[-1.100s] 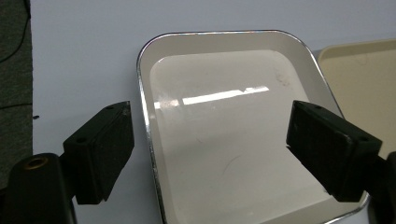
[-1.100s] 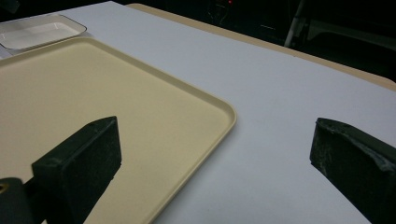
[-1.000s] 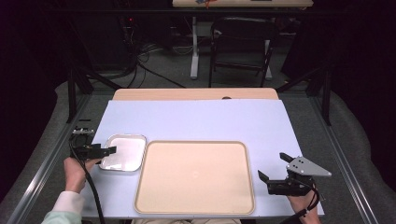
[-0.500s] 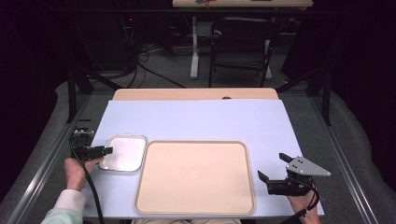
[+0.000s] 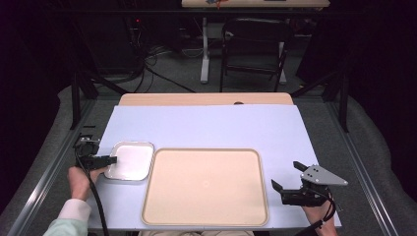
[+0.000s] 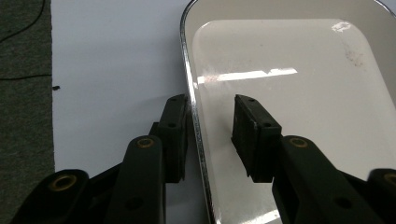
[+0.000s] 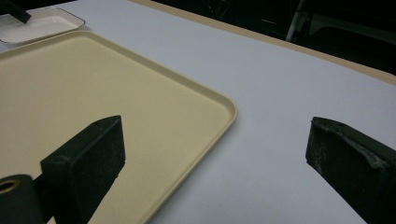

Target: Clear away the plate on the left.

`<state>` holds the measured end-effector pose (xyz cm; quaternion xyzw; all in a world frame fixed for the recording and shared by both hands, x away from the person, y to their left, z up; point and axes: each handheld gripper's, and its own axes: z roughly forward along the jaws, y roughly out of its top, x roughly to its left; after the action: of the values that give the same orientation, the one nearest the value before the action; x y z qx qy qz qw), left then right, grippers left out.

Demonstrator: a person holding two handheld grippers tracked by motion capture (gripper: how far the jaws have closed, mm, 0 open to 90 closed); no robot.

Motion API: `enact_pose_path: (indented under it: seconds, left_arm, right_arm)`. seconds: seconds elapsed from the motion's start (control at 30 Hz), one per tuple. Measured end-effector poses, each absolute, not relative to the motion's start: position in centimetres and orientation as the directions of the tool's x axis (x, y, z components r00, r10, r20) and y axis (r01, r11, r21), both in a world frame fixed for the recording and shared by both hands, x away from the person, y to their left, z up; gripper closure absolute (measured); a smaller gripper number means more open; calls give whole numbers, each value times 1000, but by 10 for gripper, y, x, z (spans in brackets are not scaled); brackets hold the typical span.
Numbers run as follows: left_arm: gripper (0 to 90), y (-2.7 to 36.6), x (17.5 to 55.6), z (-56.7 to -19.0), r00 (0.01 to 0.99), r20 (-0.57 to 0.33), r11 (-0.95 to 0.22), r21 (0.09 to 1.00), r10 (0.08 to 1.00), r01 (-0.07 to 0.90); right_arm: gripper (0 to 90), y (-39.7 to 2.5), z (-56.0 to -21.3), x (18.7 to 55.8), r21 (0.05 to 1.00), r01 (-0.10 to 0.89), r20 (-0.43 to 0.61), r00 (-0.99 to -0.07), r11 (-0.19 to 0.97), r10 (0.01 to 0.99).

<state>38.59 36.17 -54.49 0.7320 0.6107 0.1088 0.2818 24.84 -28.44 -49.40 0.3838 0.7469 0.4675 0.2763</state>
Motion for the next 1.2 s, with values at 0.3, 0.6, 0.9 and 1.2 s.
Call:
enact_pose_path:
  seconds: [0.3, 0.6, 0.9, 1.2]
  left_arm:
    - [721, 364, 385, -546, 221, -185, -85, 552, 958, 829]
    - [752, 365, 383, -547, 216, -200, -70, 559, 956, 827]
    - [784, 368, 383, -548, 207, -228, -44, 564, 951, 824]
    - [836, 372, 382, -549, 193, -249, -17, 571, 949, 821]
  right_arm:
    - [42, -284, -494, 248, 909, 314, -60, -553, 274, 831]
    - [43, -283, -494, 248, 908, 315, -61, -554, 277, 831]
    - [45, -283, -495, 249, 905, 319, -62, -558, 283, 828]
    - [45, -283, -495, 249, 903, 322, -63, -559, 286, 827]
